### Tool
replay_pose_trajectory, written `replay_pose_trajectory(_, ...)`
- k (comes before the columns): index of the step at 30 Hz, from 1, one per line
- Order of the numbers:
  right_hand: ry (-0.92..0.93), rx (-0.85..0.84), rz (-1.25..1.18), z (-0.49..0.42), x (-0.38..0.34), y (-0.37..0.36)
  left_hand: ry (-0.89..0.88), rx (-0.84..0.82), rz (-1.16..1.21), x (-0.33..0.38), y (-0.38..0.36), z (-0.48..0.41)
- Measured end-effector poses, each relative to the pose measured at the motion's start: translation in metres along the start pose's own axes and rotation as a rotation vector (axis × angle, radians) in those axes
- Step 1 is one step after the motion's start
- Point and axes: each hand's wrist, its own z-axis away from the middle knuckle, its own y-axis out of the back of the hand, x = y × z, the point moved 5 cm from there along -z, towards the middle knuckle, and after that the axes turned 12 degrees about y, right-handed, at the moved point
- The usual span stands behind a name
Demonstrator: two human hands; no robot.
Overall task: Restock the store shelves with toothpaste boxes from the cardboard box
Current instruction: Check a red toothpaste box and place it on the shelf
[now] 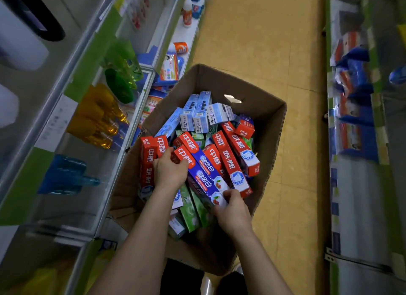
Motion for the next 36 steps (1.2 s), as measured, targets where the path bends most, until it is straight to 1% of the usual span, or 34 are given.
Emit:
replay_pose_trajectory(6, 0.055, 0.051, -0.003, 0.003, -0.006, 0.009, 0.012, -0.006, 0.02, 0.005, 0.003, 0.0)
replay_pose_trajectory(11, 0.15, 0.083, -0.015, 0.009, -0.015, 0.023, 0.0, -0.009, 0.124, 0.019, 0.008, 0.011)
replay_pose_trajectory(15, 0.227, 0.16, -0.147, 0.018, -0.028, 0.041, 0.026, -0.014, 0.307, 0.038, 0.015, 0.029)
replay_pose_trajectory(18, 0.281, 0.282, -0.322, 0.026, -0.043, 0.067, 0.027, -0.048, 0.47, 0.056, 0.021, 0.045)
replay_pose_trajectory(20, 0.314, 0.34, -0.484, 0.033, -0.053, 0.089, -0.01, -0.073, 0.547, 0.07, 0.024, 0.06)
replay_pose_trajectory(22, 0.366, 0.35, -0.633, 0.044, -0.064, 0.112, -0.059, -0.091, 0.603, 0.084, 0.026, 0.077)
replay_pose_trajectory(28, 0.481, 0.493, -0.758, 0.09, -0.072, 0.179, -0.206, -0.211, 0.665, 0.131, 0.019, 0.136)
replay_pose_trajectory(31, 0.532, 0.638, -0.835, 0.119, -0.065, 0.213, -0.283, -0.305, 0.663, 0.153, 0.009, 0.181)
replay_pose_trajectory(36, 0.584, 0.861, -0.867, 0.171, -0.041, 0.26, -0.437, -0.427, 0.639, 0.175, -0.012, 0.259)
